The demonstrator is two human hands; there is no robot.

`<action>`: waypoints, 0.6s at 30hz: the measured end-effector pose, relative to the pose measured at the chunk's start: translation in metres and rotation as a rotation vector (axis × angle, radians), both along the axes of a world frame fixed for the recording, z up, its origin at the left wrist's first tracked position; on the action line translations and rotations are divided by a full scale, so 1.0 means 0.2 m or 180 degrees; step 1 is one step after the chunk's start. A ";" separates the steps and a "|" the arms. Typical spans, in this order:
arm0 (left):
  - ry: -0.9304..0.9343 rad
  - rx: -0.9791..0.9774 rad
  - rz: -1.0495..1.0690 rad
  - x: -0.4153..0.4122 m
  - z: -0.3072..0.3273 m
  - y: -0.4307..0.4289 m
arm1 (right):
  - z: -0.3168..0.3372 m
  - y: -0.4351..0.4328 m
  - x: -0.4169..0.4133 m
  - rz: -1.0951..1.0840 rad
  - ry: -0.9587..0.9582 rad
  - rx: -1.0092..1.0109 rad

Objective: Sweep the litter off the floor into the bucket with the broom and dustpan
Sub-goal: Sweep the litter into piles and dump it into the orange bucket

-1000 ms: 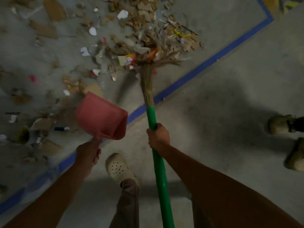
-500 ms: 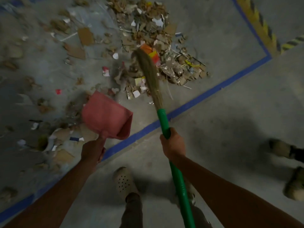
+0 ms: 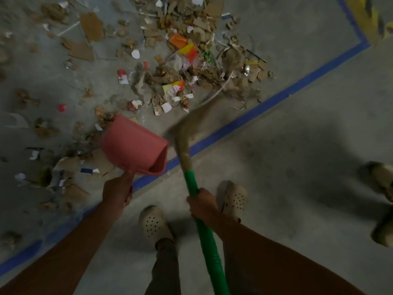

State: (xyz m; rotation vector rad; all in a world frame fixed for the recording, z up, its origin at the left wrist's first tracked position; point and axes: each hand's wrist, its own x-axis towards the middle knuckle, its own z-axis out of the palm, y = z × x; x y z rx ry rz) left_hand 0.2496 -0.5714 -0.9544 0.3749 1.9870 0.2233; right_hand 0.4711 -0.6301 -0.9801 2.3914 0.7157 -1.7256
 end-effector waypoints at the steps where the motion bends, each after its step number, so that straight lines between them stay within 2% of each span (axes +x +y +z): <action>1: 0.0037 0.0008 0.0036 0.02 0.00 0.00 | 0.00 0.02 -0.01 0.0298 0.0026 0.0124; 4: 0.0144 0.0053 0.0095 0.08 0.01 0.01 | 0.04 0.09 0.02 0.0884 -0.0038 0.0527; 9: 0.0151 0.0108 0.0095 0.23 0.04 0.09 | 0.14 0.22 0.30 0.1078 -0.0262 0.1063; 13: -0.0074 0.0339 0.0120 0.44 0.07 0.20 | 0.20 0.30 0.64 0.0903 -0.0450 0.1255; 18: -0.0036 0.0435 0.0038 0.79 0.08 0.38 | 0.24 0.36 1.08 0.0513 -0.0806 0.1368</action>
